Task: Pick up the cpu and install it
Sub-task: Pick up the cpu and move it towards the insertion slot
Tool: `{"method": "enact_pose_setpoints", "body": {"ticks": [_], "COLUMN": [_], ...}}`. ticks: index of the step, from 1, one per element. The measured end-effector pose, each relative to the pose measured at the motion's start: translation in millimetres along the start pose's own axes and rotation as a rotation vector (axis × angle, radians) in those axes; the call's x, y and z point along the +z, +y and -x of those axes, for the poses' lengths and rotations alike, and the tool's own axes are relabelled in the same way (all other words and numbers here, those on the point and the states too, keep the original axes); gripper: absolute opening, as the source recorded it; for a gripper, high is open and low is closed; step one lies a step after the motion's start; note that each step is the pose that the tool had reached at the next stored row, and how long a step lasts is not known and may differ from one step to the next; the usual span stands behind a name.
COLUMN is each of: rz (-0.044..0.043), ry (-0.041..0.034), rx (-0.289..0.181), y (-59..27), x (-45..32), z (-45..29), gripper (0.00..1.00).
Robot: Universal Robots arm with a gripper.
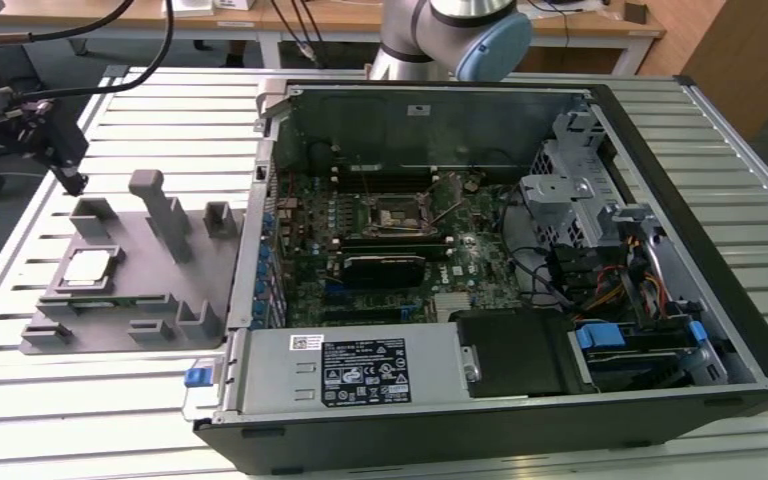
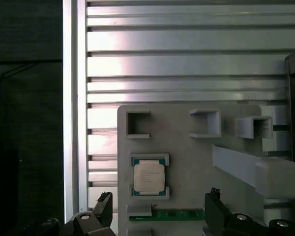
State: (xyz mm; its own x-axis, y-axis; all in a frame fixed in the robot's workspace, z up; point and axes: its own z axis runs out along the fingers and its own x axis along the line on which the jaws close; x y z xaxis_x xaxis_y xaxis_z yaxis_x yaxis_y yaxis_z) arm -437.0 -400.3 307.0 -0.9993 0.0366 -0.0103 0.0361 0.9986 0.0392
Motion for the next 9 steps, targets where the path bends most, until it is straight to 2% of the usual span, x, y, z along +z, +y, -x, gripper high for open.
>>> {"method": "enact_pose_setpoints", "body": {"ticks": [5, 9], "rz": [0.0004, 0.0041], "ry": [0.0000, 0.0001], "rx": [0.000, 0.000], "y": [-0.3, -0.7], "x": [5.6, 12.2], "z": [-0.1, -0.2], "gripper": [0.83, 0.83]}}
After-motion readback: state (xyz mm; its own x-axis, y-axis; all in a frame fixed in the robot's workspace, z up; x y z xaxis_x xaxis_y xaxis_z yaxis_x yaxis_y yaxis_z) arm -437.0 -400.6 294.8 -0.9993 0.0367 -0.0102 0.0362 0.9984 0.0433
